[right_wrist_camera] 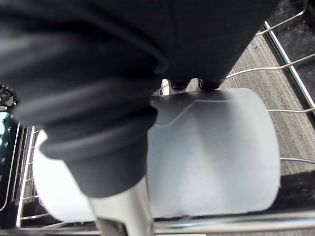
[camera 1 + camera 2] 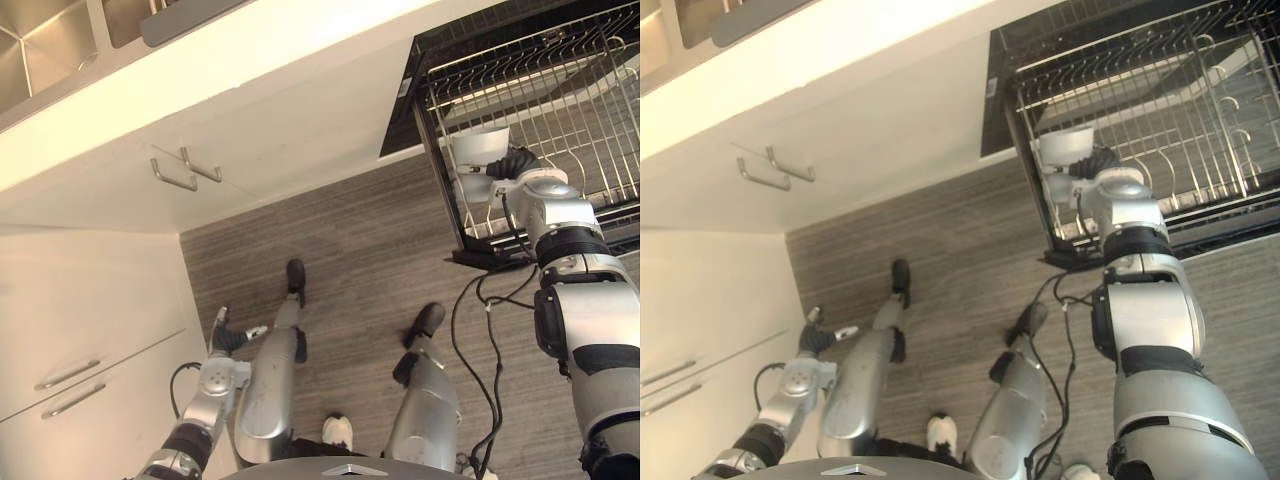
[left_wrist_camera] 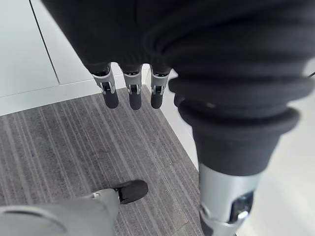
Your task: Walk over to the sink, pick up the cup, carry it to the dishwasher, place the cup inside the dishwasher, then close the dishwasher door
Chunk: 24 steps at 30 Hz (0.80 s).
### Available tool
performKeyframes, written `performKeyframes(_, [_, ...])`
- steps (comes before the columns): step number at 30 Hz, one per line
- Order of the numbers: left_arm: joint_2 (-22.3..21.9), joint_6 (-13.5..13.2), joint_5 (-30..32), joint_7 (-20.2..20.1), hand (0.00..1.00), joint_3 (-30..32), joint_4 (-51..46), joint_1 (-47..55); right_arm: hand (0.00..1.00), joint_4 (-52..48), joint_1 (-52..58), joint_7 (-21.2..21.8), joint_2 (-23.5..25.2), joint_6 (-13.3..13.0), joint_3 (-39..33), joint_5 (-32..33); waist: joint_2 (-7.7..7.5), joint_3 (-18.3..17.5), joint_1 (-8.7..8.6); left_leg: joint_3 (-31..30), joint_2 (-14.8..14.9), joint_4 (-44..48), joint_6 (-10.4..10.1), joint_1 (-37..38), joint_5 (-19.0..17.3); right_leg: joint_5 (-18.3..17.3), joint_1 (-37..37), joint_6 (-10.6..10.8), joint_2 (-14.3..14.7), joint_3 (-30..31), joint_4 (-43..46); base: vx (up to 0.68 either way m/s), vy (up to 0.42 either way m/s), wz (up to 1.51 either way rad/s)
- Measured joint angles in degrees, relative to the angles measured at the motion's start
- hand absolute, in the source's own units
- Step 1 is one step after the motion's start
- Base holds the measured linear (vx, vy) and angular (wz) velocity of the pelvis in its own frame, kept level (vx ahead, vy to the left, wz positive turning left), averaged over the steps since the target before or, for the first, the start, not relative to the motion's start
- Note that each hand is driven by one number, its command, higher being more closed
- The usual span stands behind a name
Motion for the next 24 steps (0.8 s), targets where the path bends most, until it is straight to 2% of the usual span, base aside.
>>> performKeyframes(4, [-0.64,0.07,-1.65,-0.51,0.00,0.00,0.29,0.02,0.00,0.26,0.00,-0.11,-0.57,-0.33,0.26,0.10,0.66,-0.07,-0.05,-0.11,-0.49,0.00,0.05,0.11,0.03,-0.42,-0.15,0.14,-0.57,0.01,0.79,0.01,0.004,0.04])
performKeyframes(7, [-0.93,0.02,-1.67,-0.98,0.00,-0.03,0.30,0.07,0.00,0.09,0.00,-0.70,-0.51,-2.40,0.15,1.77,0.77,-0.13,-0.22,-0.12,-0.50,0.01,0.05,0.34,0.03,-0.49,-0.11,0.17,-0.66,0.03,1.15,0.00,0.000,0.00])
performKeyframes(10, [-1.28,-0.02,-1.69,-0.98,0.00,-0.02,0.30,0.13,0.00,-1.96,0.01,-1.66,-0.39,-4.45,-1.58,6.84,0.80,-0.15,-0.46,0.00,-0.56,0.01,0.37,0.81,0.29,-0.49,0.19,0.17,-0.72,0.16,1.23,0.00,0.000,-0.01])
performKeyframes(14, [-1.44,-0.11,-1.72,-0.97,0.00,0.15,0.25,0.75,0.00,-12.69,1.88,-3.32,1.23,-8.05,-5.64,12.98,0.79,-0.15,-1.64,0.31,-0.61,-0.01,-0.11,3.23,-0.30,-0.73,2.57,0.29,-0.77,0.24,1.08,0.00,-0.001,-0.02])
performKeyframes(17, [-1.44,-0.73,-1.71,-0.96,0.00,0.65,0.28,0.86,0.00,-20.30,5.18,-3.91,1.57,-10.81,-8.85,14.86,0.71,-0.13,-2.41,0.67,-0.59,-0.02,0.10,4.34,-0.56,-1.24,3.85,-0.05,-0.75,0.17,0.79,0.00,-0.001,-0.01])
performKeyframes(20, [-1.30,-1.23,-1.67,-0.92,0.00,3.27,0.26,1.49,0.00,-28.36,10.15,-3.96,4.01,-12.07,-11.17,15.20,-0.27,-0.01,-3.86,1.24,-0.40,-0.03,0.00,5.83,-0.89,-1.02,5.54,-0.05,-0.48,0.21,-0.17,0.01,-0.006,-0.07])
performKeyframes(22, [-0.81,-2.03,-1.63,-0.79,0.00,5.63,0.24,2.98,0.00,-33.99,15.01,-3.71,7.61,-12.41,-13.02,15.23,-2.20,0.10,-5.02,1.67,0.18,-0.04,-0.20,7.89,-1.08,-0.54,7.80,0.08,0.26,0.42,-1.63,0.05,-0.030,-0.18])
performKeyframes(24, [-0.65,-2.19,-1.64,-0.69,0.00,6.76,0.25,3.66,0.00,-39.14,19.30,-3.54,9.59,-13.41,-14.66,15.99,-3.58,-0.15,-5.35,2.40,0.64,-0.05,-0.26,9.07,-1.31,-0.45,8.86,0.15,0.77,0.64,-2.08,0.04,-0.033,-0.15])
